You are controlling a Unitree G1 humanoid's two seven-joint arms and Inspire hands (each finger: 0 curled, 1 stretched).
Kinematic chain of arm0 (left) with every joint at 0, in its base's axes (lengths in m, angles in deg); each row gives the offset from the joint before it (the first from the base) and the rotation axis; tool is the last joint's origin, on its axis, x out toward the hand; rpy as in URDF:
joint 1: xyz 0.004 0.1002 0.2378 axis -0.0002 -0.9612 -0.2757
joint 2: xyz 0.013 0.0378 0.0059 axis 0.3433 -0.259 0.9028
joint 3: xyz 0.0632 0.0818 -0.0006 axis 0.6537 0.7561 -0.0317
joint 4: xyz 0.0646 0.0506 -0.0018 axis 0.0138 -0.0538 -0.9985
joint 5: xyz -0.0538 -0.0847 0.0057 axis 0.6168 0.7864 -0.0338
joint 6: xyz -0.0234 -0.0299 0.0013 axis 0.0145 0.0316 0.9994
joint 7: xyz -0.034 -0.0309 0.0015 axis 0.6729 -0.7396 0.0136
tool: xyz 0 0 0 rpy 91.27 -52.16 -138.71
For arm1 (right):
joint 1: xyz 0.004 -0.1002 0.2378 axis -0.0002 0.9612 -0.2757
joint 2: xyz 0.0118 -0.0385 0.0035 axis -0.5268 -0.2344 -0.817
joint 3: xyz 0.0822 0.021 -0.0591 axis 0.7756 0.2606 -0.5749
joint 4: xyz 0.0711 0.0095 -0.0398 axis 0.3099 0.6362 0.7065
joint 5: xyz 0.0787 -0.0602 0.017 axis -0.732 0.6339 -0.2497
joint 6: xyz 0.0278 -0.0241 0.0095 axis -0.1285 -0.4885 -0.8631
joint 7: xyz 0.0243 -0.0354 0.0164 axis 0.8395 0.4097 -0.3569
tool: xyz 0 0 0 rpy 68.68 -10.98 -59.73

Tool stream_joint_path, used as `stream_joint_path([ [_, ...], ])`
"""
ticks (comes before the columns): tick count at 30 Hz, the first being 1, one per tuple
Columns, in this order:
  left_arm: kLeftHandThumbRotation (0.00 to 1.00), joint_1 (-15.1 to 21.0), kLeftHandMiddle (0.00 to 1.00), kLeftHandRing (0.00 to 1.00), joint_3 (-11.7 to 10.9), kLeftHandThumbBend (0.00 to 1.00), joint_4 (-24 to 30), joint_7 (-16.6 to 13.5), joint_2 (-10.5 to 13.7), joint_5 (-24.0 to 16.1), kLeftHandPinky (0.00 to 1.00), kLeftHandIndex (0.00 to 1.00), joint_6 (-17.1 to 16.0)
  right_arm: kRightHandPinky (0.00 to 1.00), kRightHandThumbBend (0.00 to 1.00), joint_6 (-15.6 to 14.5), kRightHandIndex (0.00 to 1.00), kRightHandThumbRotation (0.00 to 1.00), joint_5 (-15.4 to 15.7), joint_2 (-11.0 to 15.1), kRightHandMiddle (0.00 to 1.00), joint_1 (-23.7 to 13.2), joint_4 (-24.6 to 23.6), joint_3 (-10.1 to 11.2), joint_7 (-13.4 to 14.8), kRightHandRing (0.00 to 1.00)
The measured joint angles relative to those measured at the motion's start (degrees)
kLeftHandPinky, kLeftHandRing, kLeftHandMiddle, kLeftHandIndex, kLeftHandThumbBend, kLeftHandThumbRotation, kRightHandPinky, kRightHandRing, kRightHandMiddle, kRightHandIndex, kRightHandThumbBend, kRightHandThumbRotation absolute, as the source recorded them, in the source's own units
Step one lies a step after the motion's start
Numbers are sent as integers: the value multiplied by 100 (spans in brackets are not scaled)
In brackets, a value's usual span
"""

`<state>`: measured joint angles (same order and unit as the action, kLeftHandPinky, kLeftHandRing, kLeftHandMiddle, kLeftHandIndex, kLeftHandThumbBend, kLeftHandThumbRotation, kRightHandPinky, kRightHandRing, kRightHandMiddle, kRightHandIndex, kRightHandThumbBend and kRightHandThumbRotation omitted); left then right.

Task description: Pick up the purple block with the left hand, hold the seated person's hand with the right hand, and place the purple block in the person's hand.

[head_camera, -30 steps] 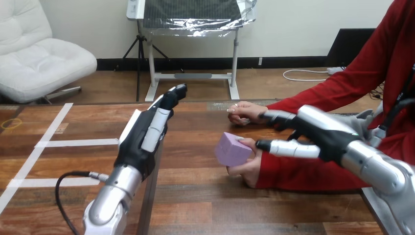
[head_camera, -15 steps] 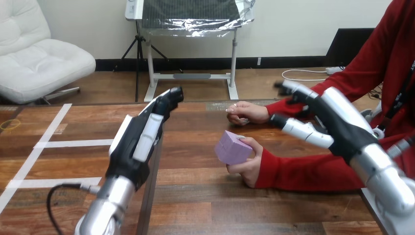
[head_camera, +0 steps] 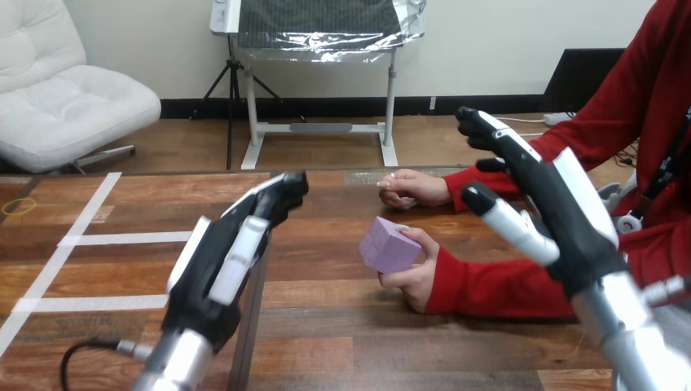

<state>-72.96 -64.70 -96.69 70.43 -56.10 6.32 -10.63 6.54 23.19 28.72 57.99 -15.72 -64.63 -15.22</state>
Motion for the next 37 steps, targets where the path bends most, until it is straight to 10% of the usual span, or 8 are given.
stream_joint_path([
  [20,84,-391,72,71,52,66,648,-345,-41,-170,63,70,-383,82,84,726,88,100,-985,-811,86,743,-177,-50,-272,85],
  [37,86,-350,68,65,238,63,841,-578,-292,-198,51,66,-682,83,80,781,89,100,-1570,-1356,88,1209,57,-200,-696,86],
])
